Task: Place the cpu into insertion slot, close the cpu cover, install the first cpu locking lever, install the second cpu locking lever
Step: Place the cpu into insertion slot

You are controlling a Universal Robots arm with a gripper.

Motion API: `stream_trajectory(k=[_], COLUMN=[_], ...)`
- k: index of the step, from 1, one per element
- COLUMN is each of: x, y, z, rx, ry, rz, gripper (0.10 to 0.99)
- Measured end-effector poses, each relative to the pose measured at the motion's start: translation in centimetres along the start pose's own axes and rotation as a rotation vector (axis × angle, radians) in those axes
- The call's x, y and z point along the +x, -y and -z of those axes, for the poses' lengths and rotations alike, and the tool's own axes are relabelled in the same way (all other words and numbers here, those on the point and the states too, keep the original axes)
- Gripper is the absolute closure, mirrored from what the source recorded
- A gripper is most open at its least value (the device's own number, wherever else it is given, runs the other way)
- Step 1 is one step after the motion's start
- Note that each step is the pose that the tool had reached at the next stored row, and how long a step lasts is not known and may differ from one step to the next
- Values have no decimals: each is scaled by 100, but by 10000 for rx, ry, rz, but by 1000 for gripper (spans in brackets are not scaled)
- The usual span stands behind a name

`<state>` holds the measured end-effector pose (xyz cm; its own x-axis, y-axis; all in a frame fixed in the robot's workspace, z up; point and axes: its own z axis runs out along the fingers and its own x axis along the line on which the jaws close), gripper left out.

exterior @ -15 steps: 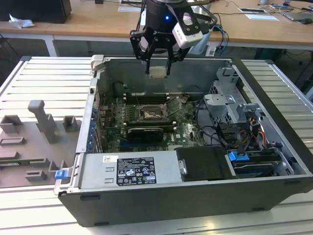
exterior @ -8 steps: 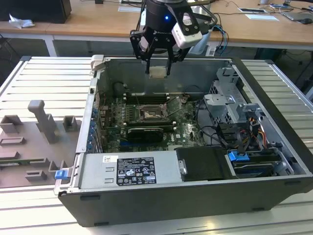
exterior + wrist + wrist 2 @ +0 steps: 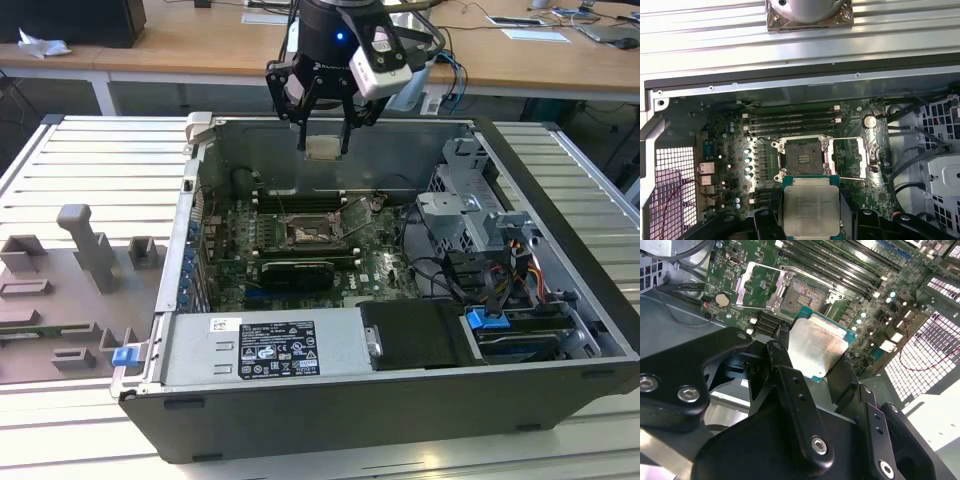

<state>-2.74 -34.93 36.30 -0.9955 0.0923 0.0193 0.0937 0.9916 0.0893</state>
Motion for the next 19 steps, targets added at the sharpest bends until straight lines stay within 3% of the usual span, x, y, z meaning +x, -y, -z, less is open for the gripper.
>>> stream_trajectory(k=[19], x=[0], y=[0], z=[0], rx=[-10], ry=[44], rz=[-494], gripper=[545])
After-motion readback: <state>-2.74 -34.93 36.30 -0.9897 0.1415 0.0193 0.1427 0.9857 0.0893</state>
